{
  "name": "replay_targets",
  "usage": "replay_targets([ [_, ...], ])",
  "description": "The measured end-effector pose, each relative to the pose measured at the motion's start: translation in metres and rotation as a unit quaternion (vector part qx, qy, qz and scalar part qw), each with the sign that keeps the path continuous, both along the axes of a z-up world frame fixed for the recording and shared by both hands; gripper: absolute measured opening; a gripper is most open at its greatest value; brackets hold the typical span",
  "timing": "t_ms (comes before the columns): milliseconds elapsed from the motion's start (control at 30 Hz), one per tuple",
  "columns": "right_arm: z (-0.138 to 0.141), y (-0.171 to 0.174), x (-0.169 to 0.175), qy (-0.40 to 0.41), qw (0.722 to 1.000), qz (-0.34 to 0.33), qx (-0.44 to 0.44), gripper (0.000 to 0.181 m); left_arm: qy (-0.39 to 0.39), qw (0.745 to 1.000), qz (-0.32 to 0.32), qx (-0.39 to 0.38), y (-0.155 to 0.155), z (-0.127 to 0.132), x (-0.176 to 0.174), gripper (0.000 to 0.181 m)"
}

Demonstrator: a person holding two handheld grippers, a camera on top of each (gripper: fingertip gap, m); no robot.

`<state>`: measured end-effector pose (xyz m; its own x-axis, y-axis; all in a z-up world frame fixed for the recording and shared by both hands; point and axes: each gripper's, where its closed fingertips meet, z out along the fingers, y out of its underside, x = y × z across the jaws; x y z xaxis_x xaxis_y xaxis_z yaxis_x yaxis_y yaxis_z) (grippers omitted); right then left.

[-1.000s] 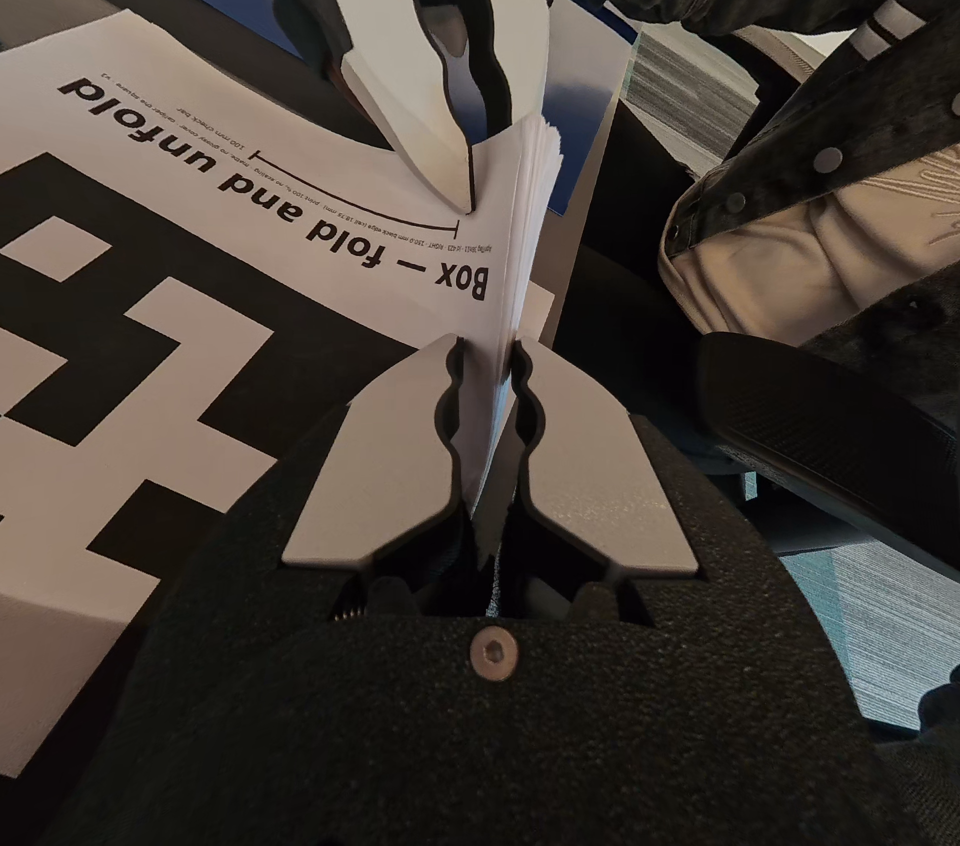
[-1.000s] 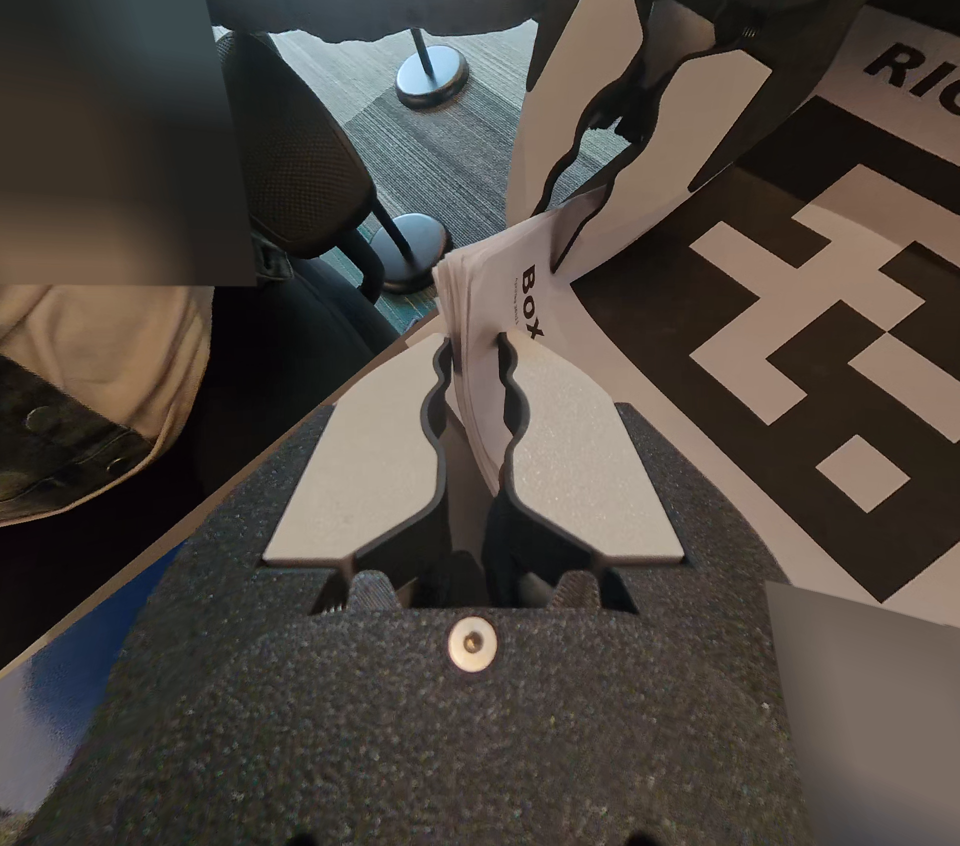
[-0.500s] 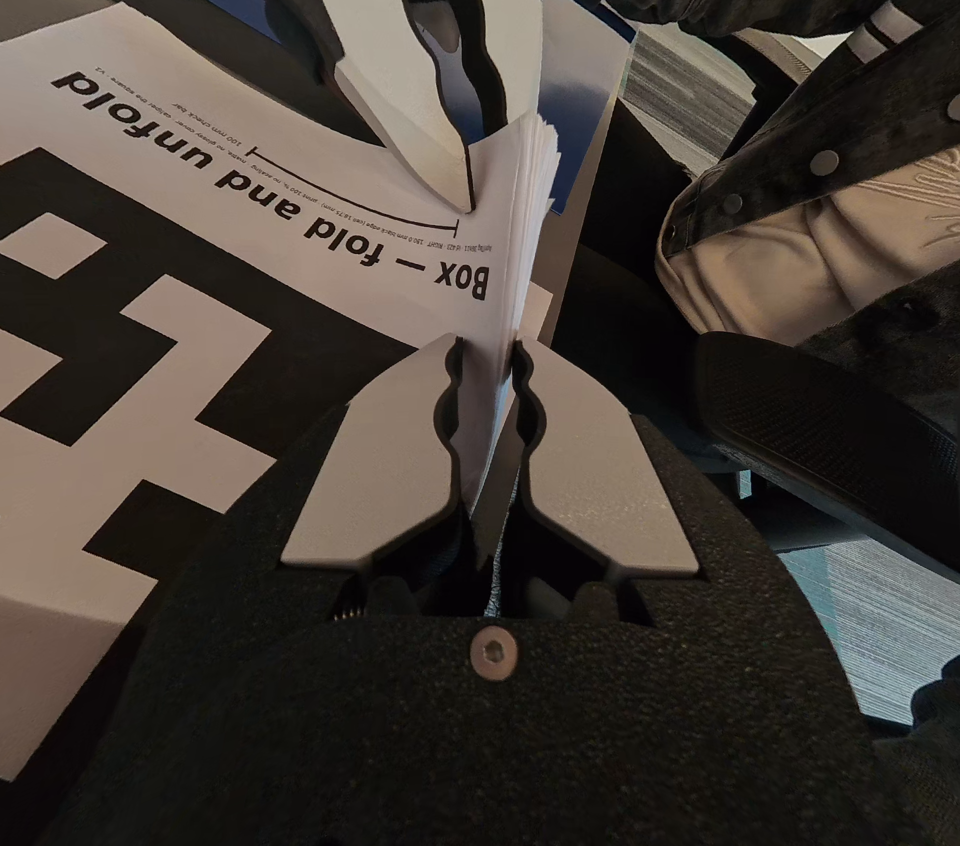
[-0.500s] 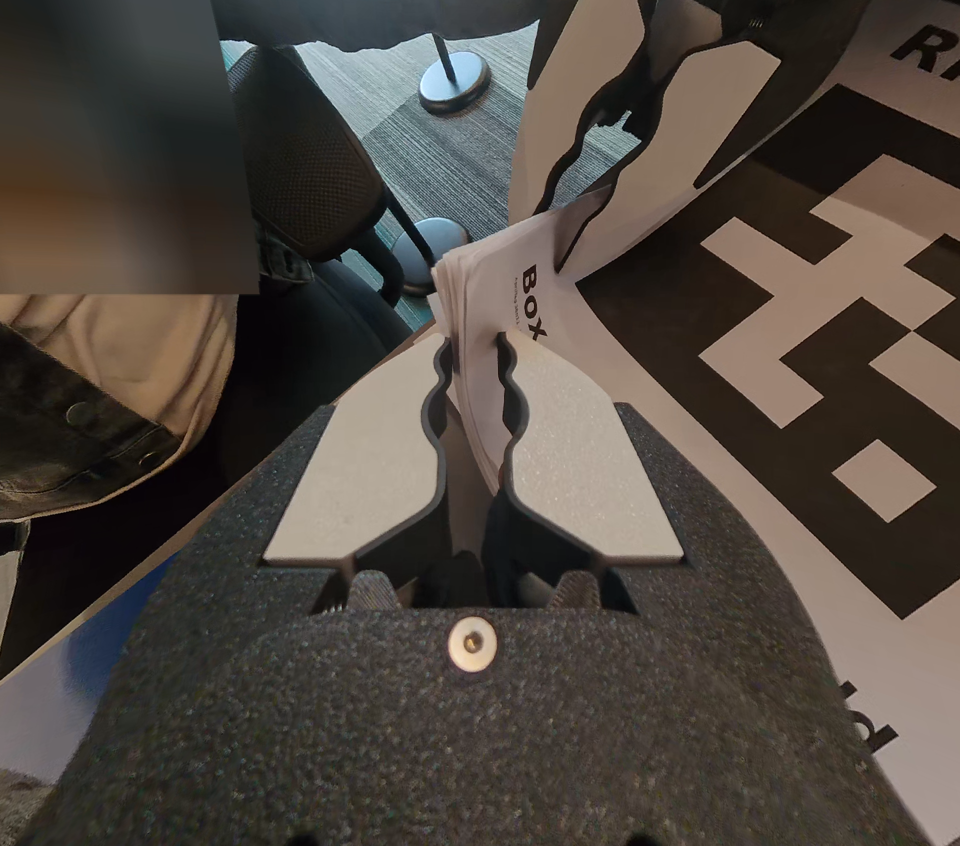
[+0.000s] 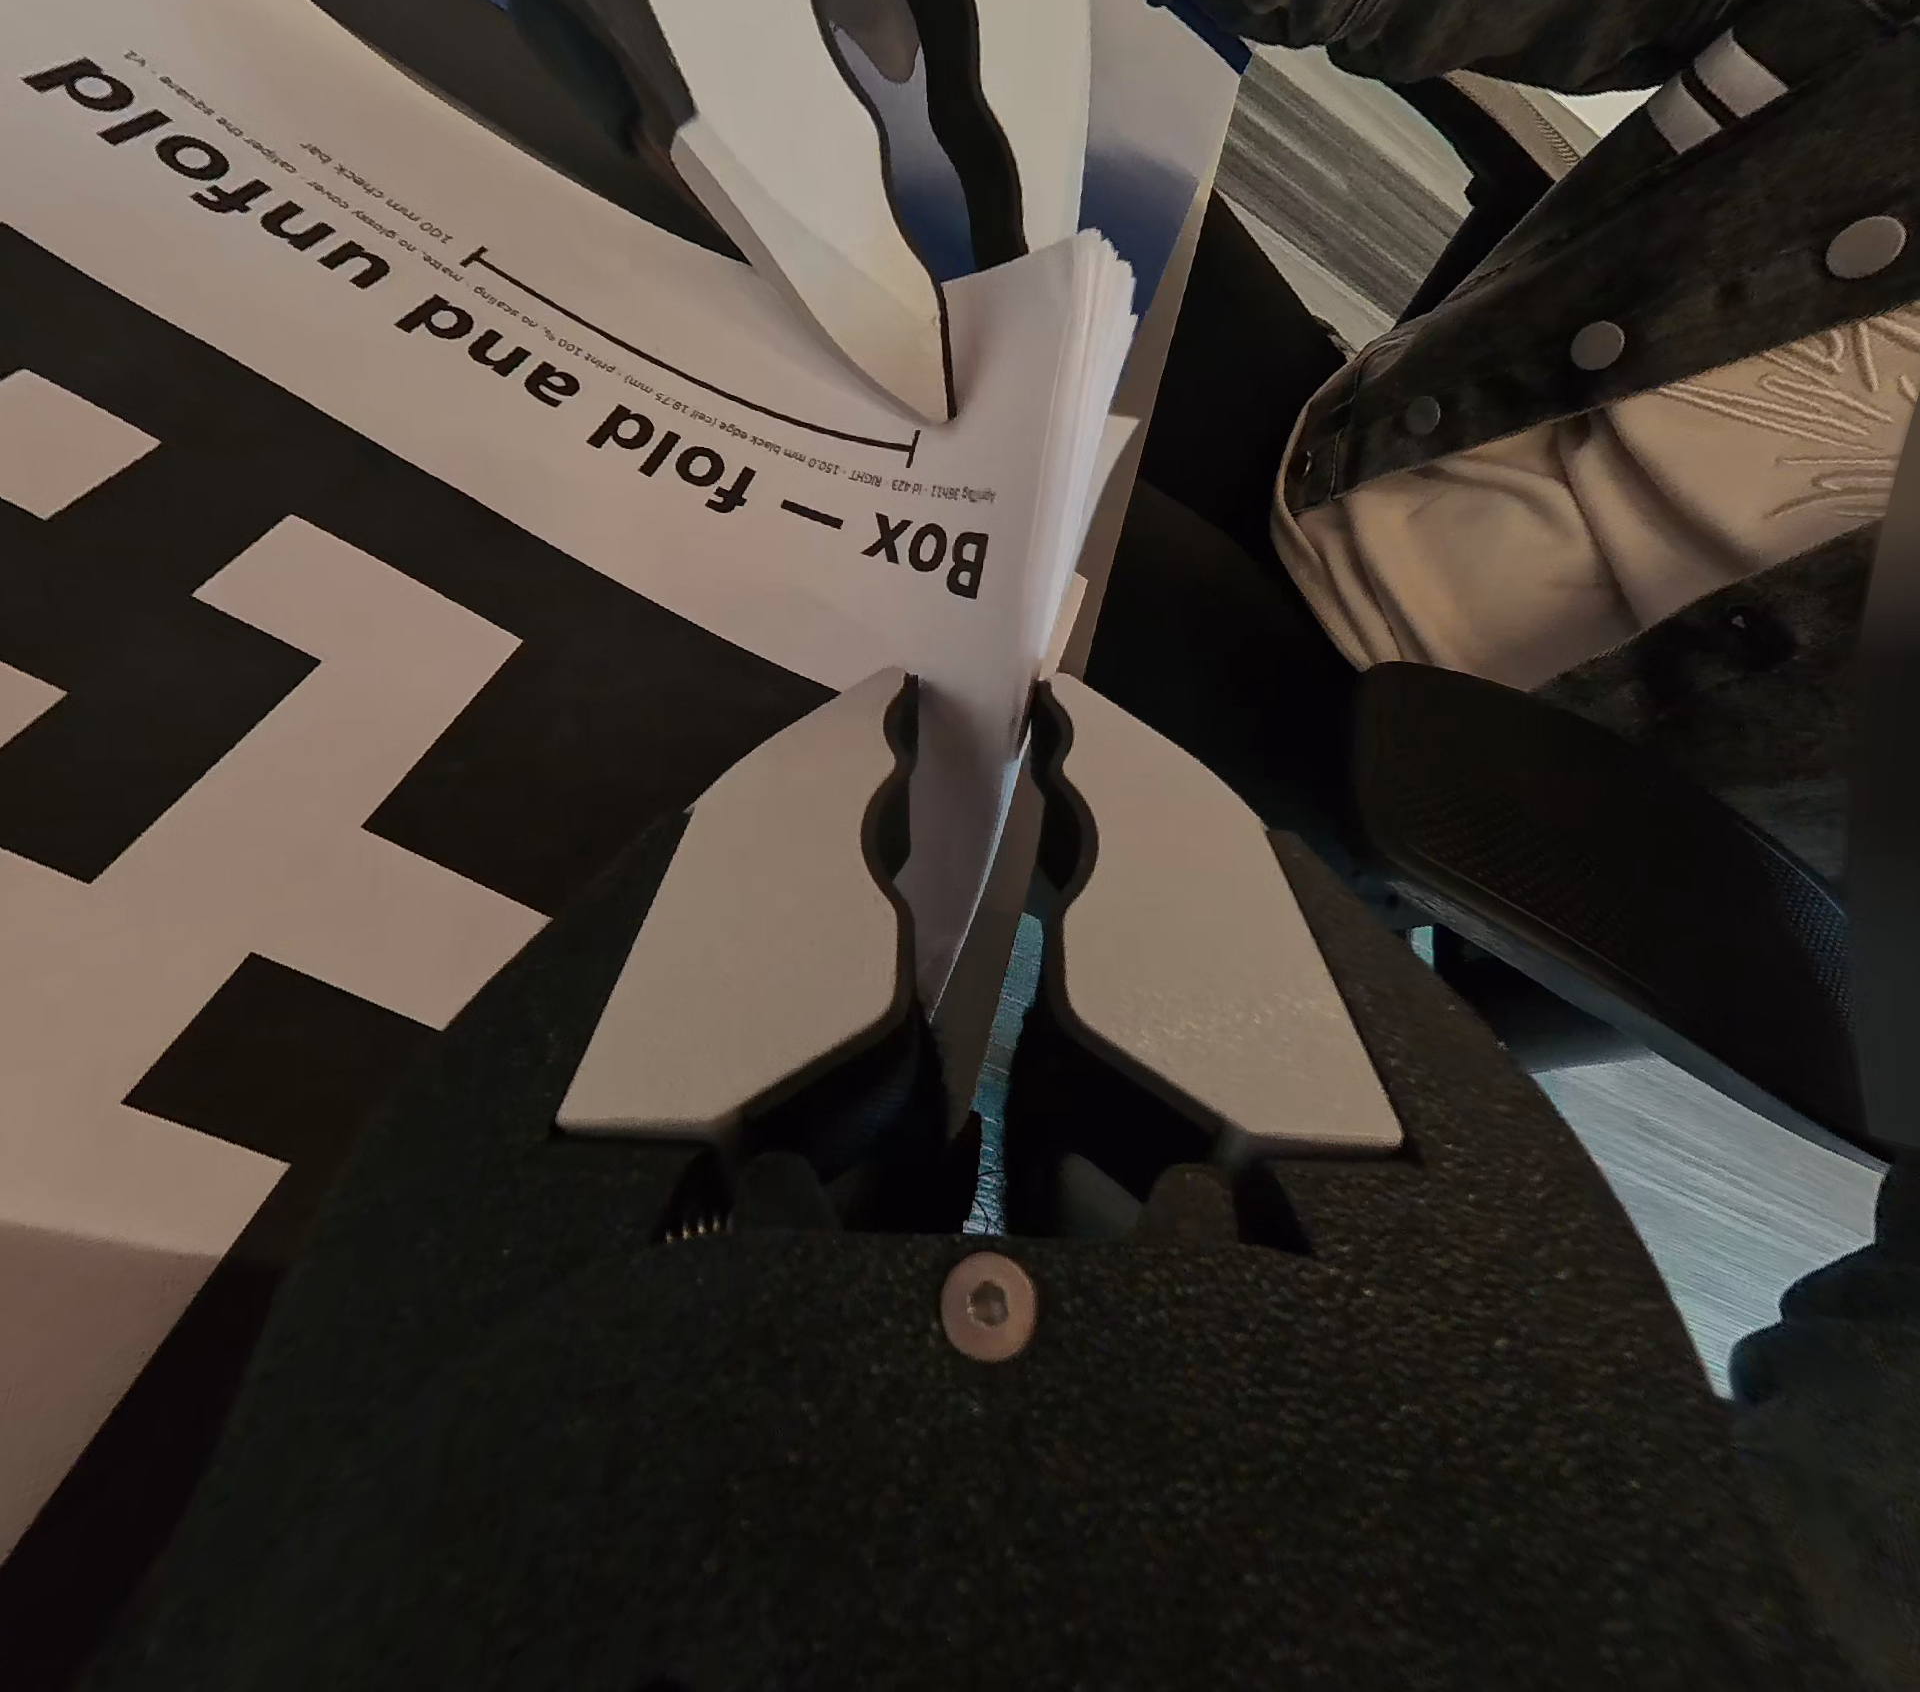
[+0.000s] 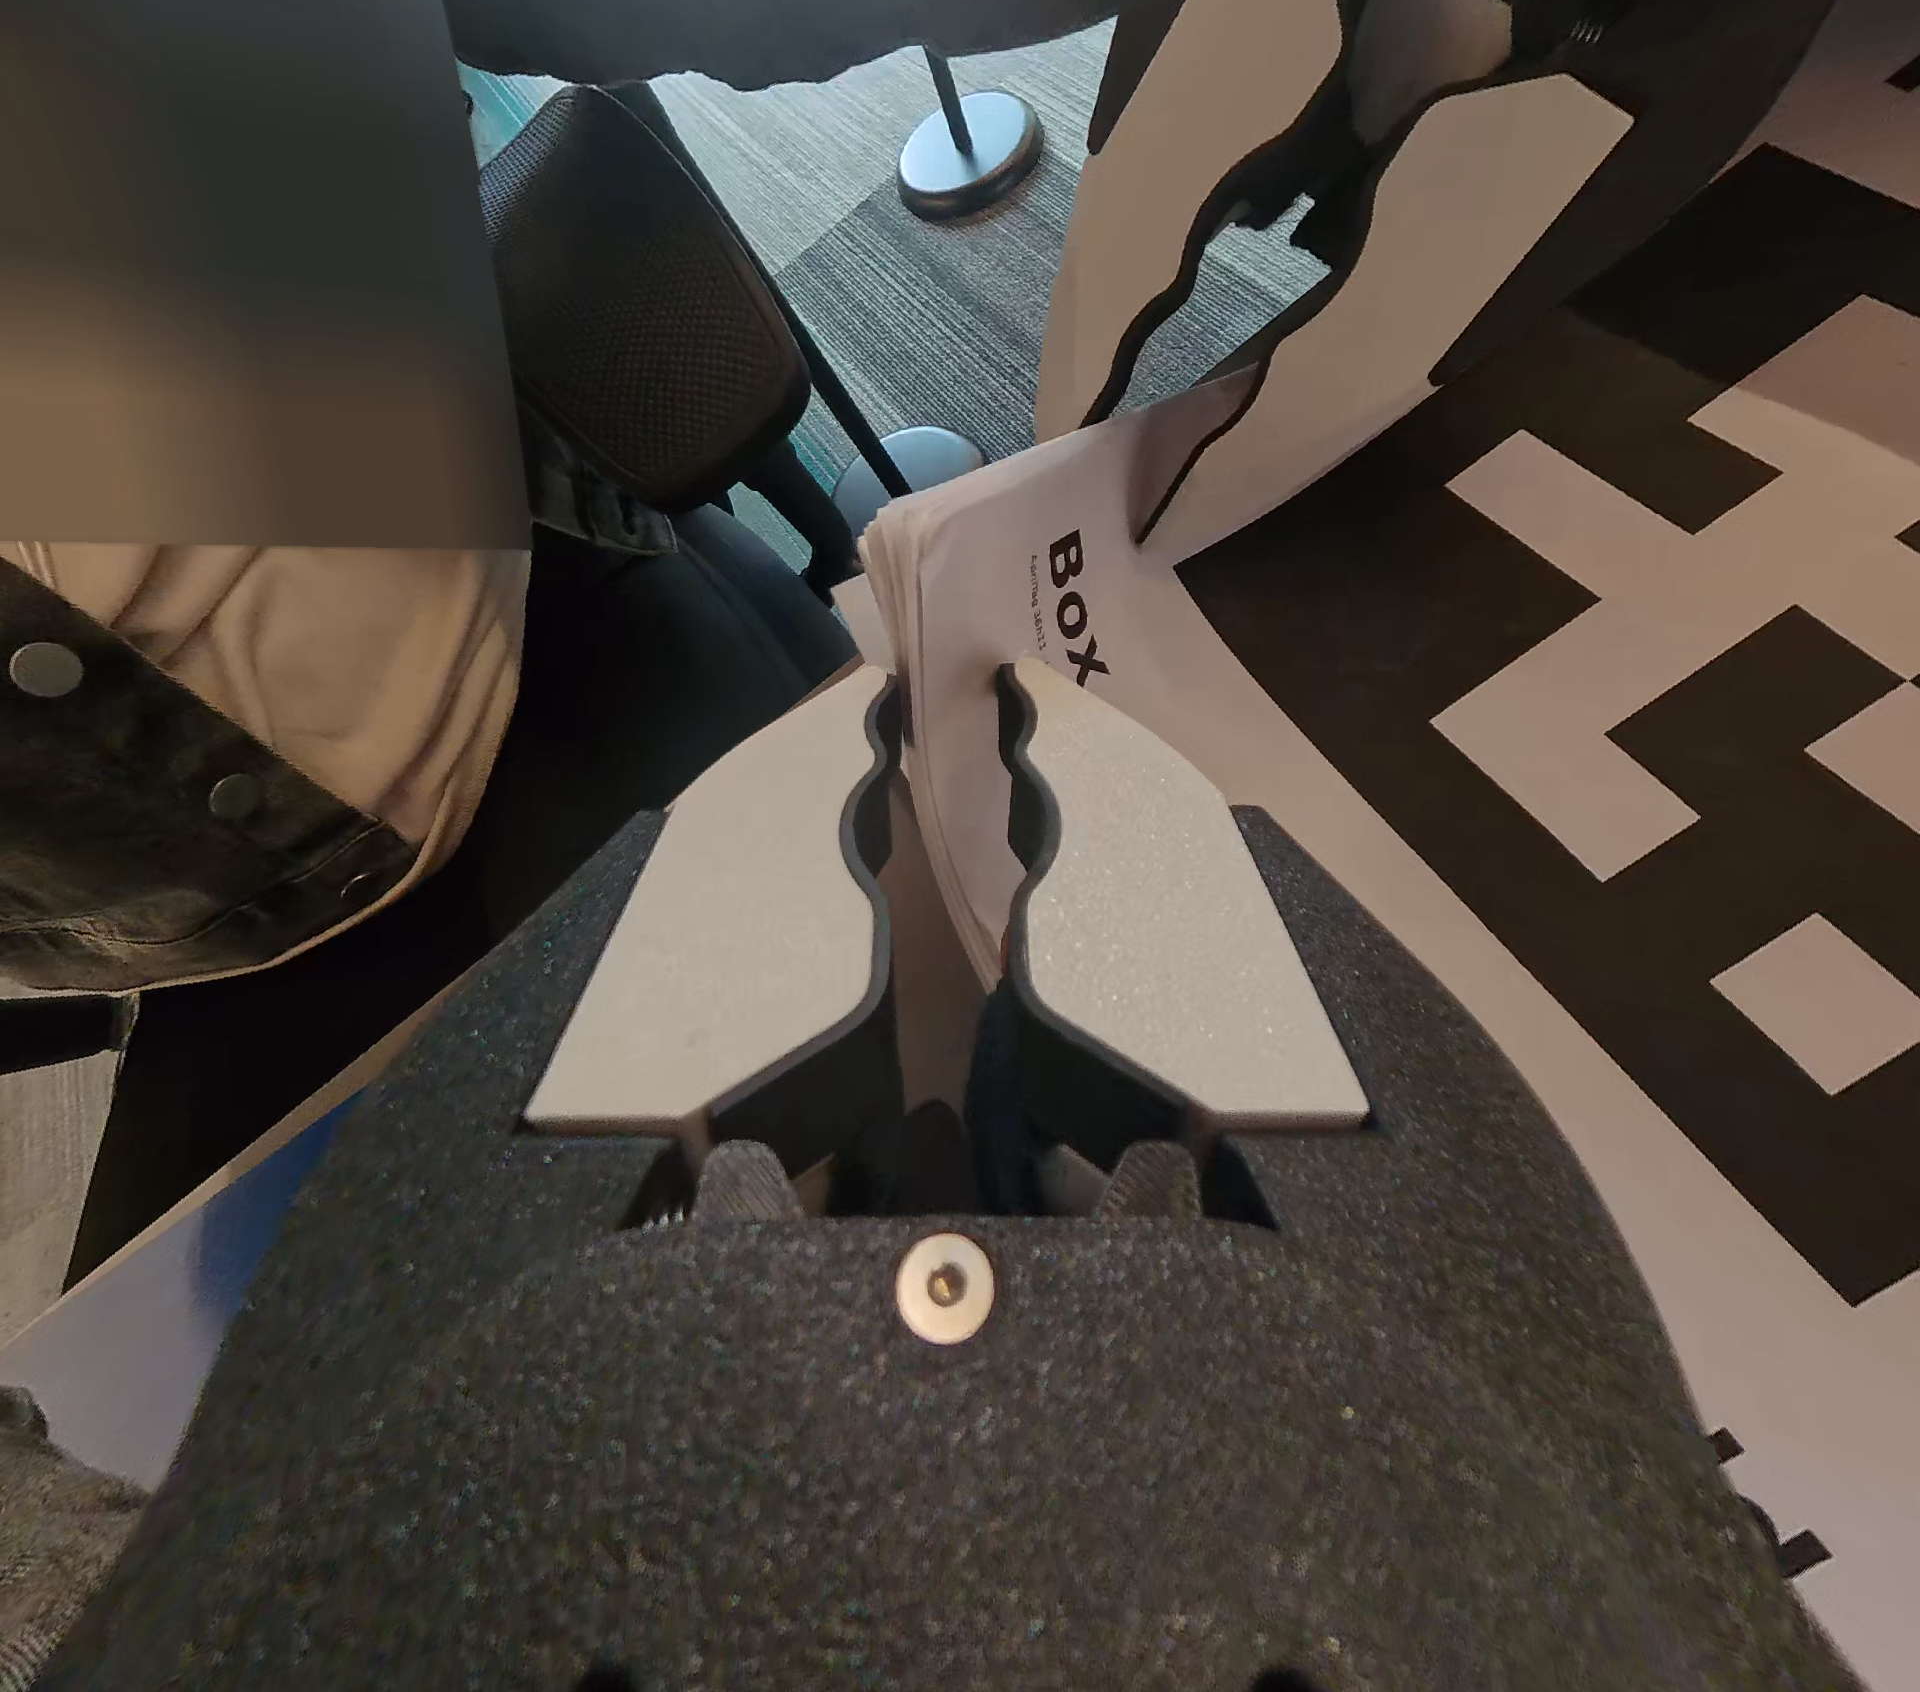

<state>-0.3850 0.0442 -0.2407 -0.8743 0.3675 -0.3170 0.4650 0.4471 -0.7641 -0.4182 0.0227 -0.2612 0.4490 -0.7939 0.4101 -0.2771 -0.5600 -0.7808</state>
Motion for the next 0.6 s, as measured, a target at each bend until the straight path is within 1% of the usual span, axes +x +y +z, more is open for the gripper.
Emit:
replay_targets([
  [200,-0.0004,-0.0001,0.0002,-0.006,1.0,0.005,-0.004,0.017,-0.007,1.0,-0.006,-0.028,-0.001,0.0001,-0.0001,0.022],
  [600,-0.0002,0.0001,0.0,-0.014,1.0,0.006,-0.013,0.017,-0.007,0.999,-0.006,-0.031,-0.001,-0.0001,-0.0004,0.022],
])
